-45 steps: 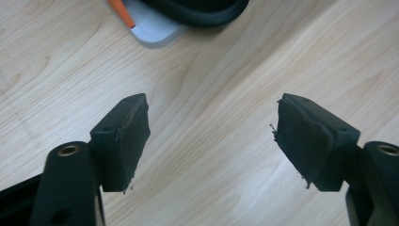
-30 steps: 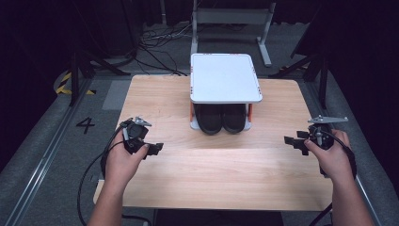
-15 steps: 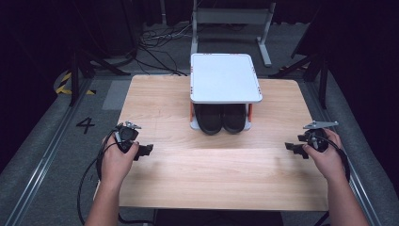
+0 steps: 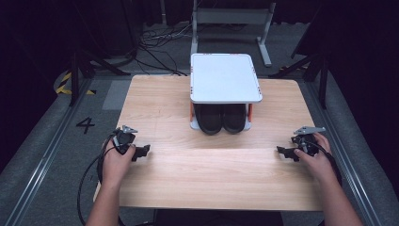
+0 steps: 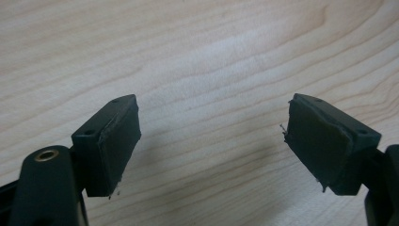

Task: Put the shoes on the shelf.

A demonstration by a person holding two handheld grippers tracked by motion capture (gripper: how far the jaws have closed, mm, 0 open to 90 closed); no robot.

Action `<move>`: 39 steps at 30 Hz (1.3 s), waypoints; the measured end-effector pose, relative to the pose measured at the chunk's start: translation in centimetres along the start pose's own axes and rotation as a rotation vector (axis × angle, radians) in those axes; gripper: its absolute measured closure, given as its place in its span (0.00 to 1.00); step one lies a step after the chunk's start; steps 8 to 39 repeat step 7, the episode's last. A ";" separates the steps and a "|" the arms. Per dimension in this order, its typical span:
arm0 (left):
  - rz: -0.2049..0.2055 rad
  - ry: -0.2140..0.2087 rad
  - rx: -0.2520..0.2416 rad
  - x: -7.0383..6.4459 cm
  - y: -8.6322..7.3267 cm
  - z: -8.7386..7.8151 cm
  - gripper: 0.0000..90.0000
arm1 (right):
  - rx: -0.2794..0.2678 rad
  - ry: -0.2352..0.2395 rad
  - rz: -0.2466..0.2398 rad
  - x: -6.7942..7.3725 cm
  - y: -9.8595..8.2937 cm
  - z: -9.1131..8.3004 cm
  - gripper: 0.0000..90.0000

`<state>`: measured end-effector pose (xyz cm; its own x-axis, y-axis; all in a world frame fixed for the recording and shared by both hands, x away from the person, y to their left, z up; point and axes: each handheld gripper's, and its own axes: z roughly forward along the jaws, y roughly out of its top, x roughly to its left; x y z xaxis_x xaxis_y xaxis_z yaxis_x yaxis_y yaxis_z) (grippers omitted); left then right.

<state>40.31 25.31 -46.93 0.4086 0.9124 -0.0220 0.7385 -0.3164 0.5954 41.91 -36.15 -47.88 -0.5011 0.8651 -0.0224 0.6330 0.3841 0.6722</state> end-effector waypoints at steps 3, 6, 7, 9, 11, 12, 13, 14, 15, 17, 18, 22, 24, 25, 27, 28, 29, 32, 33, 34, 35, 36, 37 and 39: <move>0.032 -0.008 -0.053 0.2 -0.4 0.6 0.16 | -0.017 0.008 0.004 -0.3 -0.2 0.2 0.11; 0.050 -0.036 -0.102 0.5 -0.7 1.2 0.09 | -0.049 -0.009 0.040 -0.6 -0.8 0.6 0.00; 0.050 -0.036 -0.102 0.5 -0.7 1.2 0.08 | -0.053 -0.008 0.047 -0.7 -0.9 0.6 0.00; 0.050 -0.036 -0.102 0.5 -0.7 1.2 0.08 | -0.053 -0.008 0.047 -0.7 -0.9 0.6 0.00; 0.050 -0.036 -0.102 0.5 -0.7 1.2 0.08 | -0.053 -0.008 0.047 -0.7 -0.9 0.6 0.00; 0.050 -0.036 -0.102 0.5 -0.7 1.2 0.08 | -0.053 -0.008 0.047 -0.7 -0.9 0.6 0.00; 0.050 -0.036 -0.102 0.5 -0.7 1.2 0.08 | -0.053 -0.008 0.047 -0.7 -0.9 0.6 0.00; 0.050 -0.036 -0.102 0.5 -0.7 1.2 0.08 | -0.053 -0.008 0.047 -0.7 -0.9 0.6 0.00; 0.050 -0.036 -0.102 0.5 -0.7 1.2 0.08 | -0.053 -0.008 0.047 -0.7 -0.9 0.6 0.00; 0.050 -0.036 -0.102 0.5 -0.7 1.2 0.08 | -0.053 -0.008 0.047 -0.7 -0.9 0.6 0.00; 0.050 -0.036 -0.102 0.5 -0.7 1.2 0.08 | -0.053 -0.008 0.047 -0.7 -0.9 0.6 0.00; 0.050 -0.036 -0.102 0.5 -0.7 1.2 0.08 | -0.053 -0.008 0.047 -0.7 -0.9 0.6 0.00; 0.050 -0.036 -0.102 0.5 -0.7 1.2 0.08 | -0.053 -0.008 0.047 -0.7 -0.9 0.6 0.00; 0.050 -0.036 -0.102 0.5 -0.7 1.2 0.08 | -0.053 -0.008 0.047 -0.7 -0.9 0.6 0.00; 0.050 -0.036 -0.102 0.5 -0.7 1.2 0.08 | -0.053 -0.008 0.047 -0.7 -0.9 0.6 0.00; 0.050 -0.036 -0.102 0.5 -0.7 1.2 0.08 | -0.053 -0.008 0.047 -0.7 -0.9 0.6 0.00; 0.050 -0.036 -0.102 0.5 -0.7 1.2 0.08 | -0.053 -0.008 0.047 -0.7 -0.9 0.6 0.00; 0.050 -0.036 -0.102 0.5 -0.7 1.2 0.08 | -0.053 -0.008 0.047 -0.7 -0.9 0.6 0.00; 0.050 -0.036 -0.102 0.5 -0.7 1.2 0.08 | -0.053 -0.008 0.047 -0.7 -0.9 0.6 0.00; 0.050 -0.036 -0.102 0.5 -0.7 1.2 0.08 | -0.053 -0.008 0.047 -0.7 -0.9 0.6 0.00; 0.050 -0.036 -0.102 0.5 -0.7 1.2 0.08 | -0.053 -0.008 0.047 -0.7 -0.9 0.6 0.00; 0.050 -0.036 -0.102 0.5 -0.7 1.2 0.08 | -0.053 -0.008 0.047 -0.7 -0.9 0.6 0.00; 0.050 -0.036 -0.102 0.5 -0.7 1.2 0.08 | -0.053 -0.008 0.047 -0.7 -0.9 0.6 0.00; 0.050 -0.036 -0.102 0.5 -0.7 1.2 0.08 | -0.053 -0.008 0.047 -0.7 -0.9 0.6 0.00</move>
